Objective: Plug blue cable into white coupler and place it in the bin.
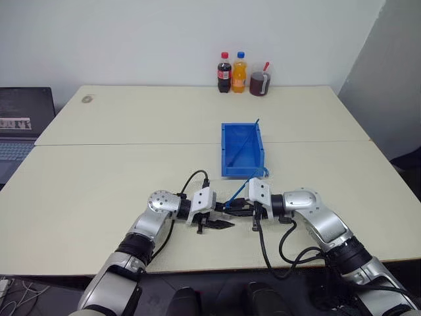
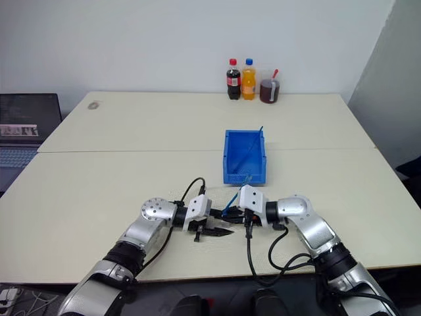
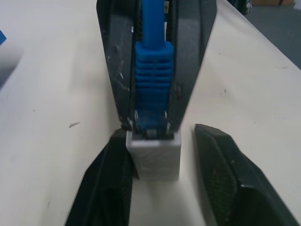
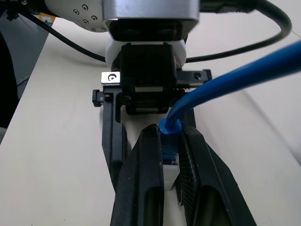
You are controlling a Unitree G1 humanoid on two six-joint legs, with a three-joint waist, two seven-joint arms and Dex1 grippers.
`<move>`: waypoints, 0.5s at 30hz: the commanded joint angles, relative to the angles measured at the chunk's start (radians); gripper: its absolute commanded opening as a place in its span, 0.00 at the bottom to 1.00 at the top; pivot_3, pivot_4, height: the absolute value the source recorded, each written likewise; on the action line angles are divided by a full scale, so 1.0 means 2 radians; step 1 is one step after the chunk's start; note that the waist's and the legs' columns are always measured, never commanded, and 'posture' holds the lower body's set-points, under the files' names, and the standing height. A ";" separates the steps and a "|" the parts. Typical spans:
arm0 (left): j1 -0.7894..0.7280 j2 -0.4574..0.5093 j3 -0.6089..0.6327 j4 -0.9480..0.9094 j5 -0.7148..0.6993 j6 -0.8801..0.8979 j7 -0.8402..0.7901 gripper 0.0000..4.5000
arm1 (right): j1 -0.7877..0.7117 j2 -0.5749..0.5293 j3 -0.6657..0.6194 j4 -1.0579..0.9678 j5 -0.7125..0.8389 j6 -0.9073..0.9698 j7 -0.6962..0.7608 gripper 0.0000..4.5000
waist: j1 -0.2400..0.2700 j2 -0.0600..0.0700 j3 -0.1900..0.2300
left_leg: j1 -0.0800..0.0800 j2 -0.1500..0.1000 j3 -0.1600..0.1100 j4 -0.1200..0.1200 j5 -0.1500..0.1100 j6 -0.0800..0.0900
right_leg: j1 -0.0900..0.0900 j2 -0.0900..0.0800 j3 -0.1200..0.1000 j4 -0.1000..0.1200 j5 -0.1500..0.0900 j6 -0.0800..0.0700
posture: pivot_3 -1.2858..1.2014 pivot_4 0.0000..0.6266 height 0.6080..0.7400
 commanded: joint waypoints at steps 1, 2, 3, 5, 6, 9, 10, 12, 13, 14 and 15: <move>-0.011 0.049 0.036 -0.034 -0.021 0.017 -0.013 0.67 | 0.015 -0.016 -0.069 -0.098 0.046 0.133 -0.050 0.04 | 0.000 0.000 0.001 | -0.002 0.000 0.000 0.000 0.000 0.000 | -0.002 0.000 0.000 0.000 0.000 0.000 | 0.52 0.24 1.00; -0.011 0.058 0.040 -0.049 -0.027 0.028 -0.013 0.73 | 0.012 -0.016 -0.085 -0.123 0.065 0.162 -0.057 0.04 | 0.000 0.000 0.003 | -0.004 0.000 -0.001 0.000 0.000 0.000 | -0.004 0.000 0.000 0.001 0.001 0.002 | 0.52 0.24 1.00; -0.010 0.070 0.049 -0.079 -0.041 0.061 -0.013 0.78 | 0.002 -0.014 -0.108 -0.149 0.093 0.203 -0.070 0.04 | 0.000 0.000 0.004 | -0.005 0.000 -0.001 0.000 0.000 0.000 | -0.004 0.000 0.000 0.001 0.002 0.003 | 0.52 0.24 1.00; -0.010 0.095 0.075 -0.160 -0.074 0.131 0.000 0.88 | -0.043 -0.007 -0.162 -0.175 0.152 0.293 -0.099 0.04 | 0.000 0.000 0.009 | -0.005 0.000 -0.001 0.000 0.000 0.000 | -0.005 0.000 -0.001 0.000 0.001 0.003 | 0.52 0.24 1.00; -0.014 0.100 0.092 -0.200 -0.092 0.170 0.019 0.93 | -0.073 0.002 -0.189 -0.166 0.177 0.336 -0.117 0.04 | 0.000 0.000 0.010 | -0.006 0.001 -0.001 0.000 0.000 0.000 | -0.005 0.000 -0.001 0.000 0.001 0.003 | 0.52 0.24 1.00; -0.021 0.096 0.116 -0.272 -0.123 0.246 0.071 1.00 | -0.132 0.021 -0.241 -0.126 0.219 0.415 -0.156 0.04 | 0.001 0.000 0.010 | -0.014 0.001 -0.002 0.001 0.000 0.000 | -0.013 0.000 -0.001 0.001 0.002 0.003 | 0.52 0.24 1.00; -0.022 0.090 0.126 -0.300 -0.130 0.267 0.097 1.00 | -0.165 0.030 -0.259 -0.087 0.224 0.432 -0.170 0.04 | 0.001 0.000 0.010 | -0.014 0.001 -0.003 0.001 0.000 0.000 | -0.013 0.000 -0.002 0.001 0.002 0.003 | 0.52 0.24 1.00; -0.019 0.075 0.142 -0.351 -0.137 0.304 0.157 1.00 | -0.238 0.038 -0.281 0.014 0.220 0.445 -0.188 0.04 | 0.003 0.000 0.011 | -0.014 0.000 -0.003 0.001 0.000 0.000 | -0.012 0.000 -0.002 0.000 0.002 0.003 | 0.52 0.24 1.00; -0.014 0.069 0.148 -0.371 -0.139 0.321 0.182 1.00 | -0.264 0.036 -0.279 0.057 0.212 0.443 -0.189 0.04 | 0.004 0.000 0.012 | -0.014 0.000 -0.003 0.001 0.000 0.000 | -0.013 -0.001 -0.002 0.000 0.002 0.003 | 0.52 0.24 1.00; -0.011 0.064 0.150 -0.383 -0.140 0.333 0.197 1.00 | -0.279 0.034 -0.277 0.082 0.206 0.440 -0.188 0.04 | 0.003 0.000 0.012 | -0.015 0.000 -0.003 0.000 0.000 0.000 | -0.013 -0.001 -0.002 0.000 0.002 0.003 | 0.52 0.24 1.00; -0.001 0.057 0.154 -0.402 -0.147 0.353 0.218 1.00 | -0.298 0.032 -0.270 0.119 0.197 0.433 -0.185 0.04 | 0.003 0.000 0.013 | -0.015 0.000 -0.002 0.001 0.000 0.000 | -0.013 -0.001 -0.001 0.000 0.003 0.003 | 0.52 0.24 1.00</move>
